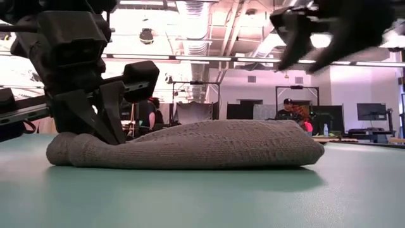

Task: Roll towel
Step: Roll the gray towel

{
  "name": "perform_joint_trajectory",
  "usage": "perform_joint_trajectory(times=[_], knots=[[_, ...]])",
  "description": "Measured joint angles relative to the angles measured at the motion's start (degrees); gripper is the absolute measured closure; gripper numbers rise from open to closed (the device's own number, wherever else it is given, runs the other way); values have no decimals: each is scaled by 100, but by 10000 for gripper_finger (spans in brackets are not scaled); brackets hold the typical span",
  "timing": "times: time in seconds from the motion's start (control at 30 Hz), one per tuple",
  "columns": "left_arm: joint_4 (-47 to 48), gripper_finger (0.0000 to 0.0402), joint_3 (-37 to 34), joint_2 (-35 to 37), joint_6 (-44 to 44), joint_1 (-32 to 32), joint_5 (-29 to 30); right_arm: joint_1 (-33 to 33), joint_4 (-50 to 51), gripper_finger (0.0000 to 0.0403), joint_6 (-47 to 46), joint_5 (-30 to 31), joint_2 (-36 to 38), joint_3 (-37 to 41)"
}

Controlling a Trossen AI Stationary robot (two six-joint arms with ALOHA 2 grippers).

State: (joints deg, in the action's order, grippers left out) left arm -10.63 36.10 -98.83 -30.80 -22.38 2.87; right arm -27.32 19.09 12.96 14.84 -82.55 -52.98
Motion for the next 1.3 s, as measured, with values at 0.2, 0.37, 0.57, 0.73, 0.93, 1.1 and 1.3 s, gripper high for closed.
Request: perform_joint_trajectory(times=[0.2, 0.37, 0.57, 0.73, 0.93, 1.1, 1.3], knots=[[-50, 401, 1, 0, 127, 174, -134, -338, -59, 163, 1372, 584, -781, 12], [-42, 401, 7, 0, 356, 184, -109, -505, -145, 145, 1690, 1632, -1486, -129], [-42, 401, 7, 0, 520, 191, -181, -653, -41, 143, 1461, 1505, -1980, -312], [-53, 401, 7, 0, 518, 189, -117, -723, 128, 143, 1191, 2064, -1939, -338], [-70, 401, 7, 0, 633, 195, -154, -905, 262, 143, 1043, 2385, -1448, -338], [-74, 401, 7, 0, 685, 198, -159, -1237, -77, 143, 1617, 1999, -1326, -340], [-94, 401, 7, 0, 811, 200, -158, -1337, -271, 143, 2266, 1905, -1438, -340]])
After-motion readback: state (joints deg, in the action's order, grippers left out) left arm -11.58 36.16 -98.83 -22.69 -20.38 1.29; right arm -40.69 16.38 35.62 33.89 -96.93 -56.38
